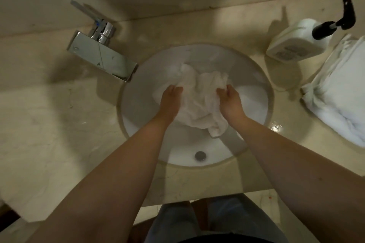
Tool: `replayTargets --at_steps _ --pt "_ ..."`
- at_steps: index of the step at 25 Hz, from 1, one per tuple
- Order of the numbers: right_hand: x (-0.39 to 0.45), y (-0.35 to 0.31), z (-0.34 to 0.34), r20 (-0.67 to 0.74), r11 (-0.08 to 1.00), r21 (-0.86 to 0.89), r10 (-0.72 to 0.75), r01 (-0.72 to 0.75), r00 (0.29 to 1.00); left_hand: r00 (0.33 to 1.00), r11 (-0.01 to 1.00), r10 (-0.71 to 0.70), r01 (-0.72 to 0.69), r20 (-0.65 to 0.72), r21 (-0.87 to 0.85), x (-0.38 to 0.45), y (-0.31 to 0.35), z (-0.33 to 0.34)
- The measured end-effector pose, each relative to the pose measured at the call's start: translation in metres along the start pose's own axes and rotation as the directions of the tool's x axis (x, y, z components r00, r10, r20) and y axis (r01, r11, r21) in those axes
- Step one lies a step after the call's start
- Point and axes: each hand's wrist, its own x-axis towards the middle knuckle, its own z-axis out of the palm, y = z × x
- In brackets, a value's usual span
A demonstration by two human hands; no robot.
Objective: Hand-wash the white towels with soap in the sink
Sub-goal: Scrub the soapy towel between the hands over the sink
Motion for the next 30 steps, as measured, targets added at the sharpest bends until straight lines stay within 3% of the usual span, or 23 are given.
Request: replayTargets --at_steps 2,3,5,7,10,14,18,23,25,27,30 --pt "-0.005 -0.003 -0.005 0.021 0.983 0.134 0.122 -0.124 0.992 0.972 0.906 -0.233 0.226 0.023 -0.358 -0.005 -0.002 0.004" --pt "-0.010 -0.001 -0.008 0.084 0.971 0.122 0.195 -0.204 0.977 0.954 0.865 -0.291 0.295 0.072 -0.405 -0.010 -0.003 0.004" --pt "-0.019 0.007 -0.009 0.213 0.959 0.006 0.276 -0.283 0.937 0.943 0.893 -0.314 0.332 0.109 -0.304 -0.018 -0.008 0.007" --pt "-0.024 0.016 -0.009 0.175 0.971 -0.057 0.238 -0.232 0.955 0.967 0.961 -0.256 0.253 -0.008 -0.115 -0.022 -0.008 0.009" --pt "-0.040 0.011 -0.017 0.023 0.994 0.021 0.111 -0.111 0.994 0.982 0.996 -0.006 0.023 -0.190 0.088 -0.045 0.014 -0.001" --pt "-0.074 -0.010 -0.041 -0.167 0.988 -0.054 -0.152 0.145 0.974 0.922 0.960 0.255 -0.278 -0.292 -0.037 -0.098 0.044 -0.025" --pt "-0.132 -0.055 -0.065 -0.103 0.899 -0.044 -0.437 0.435 0.893 0.848 0.869 0.452 -0.489 -0.275 -0.081 -0.153 0.066 -0.063" --pt "-0.191 -0.133 -0.083 -0.157 0.855 0.326 -0.371 0.402 0.916 0.757 0.734 0.612 -0.651 -0.229 -0.193 -0.205 0.107 -0.103" --pt "-0.209 -0.164 -0.074 -0.142 0.812 0.412 -0.391 0.413 0.909 0.769 0.716 0.591 -0.639 -0.244 -0.281 -0.218 0.128 -0.105" --pt "-0.221 -0.188 -0.060 -0.220 0.746 0.496 -0.386 0.444 0.896 0.786 0.696 0.572 -0.617 -0.235 -0.368 -0.236 0.150 -0.097" --pt "-0.232 -0.213 -0.046 -0.356 0.655 0.638 -0.215 0.405 0.909 0.865 0.672 0.427 -0.498 -0.263 -0.548 -0.258 0.174 -0.092"
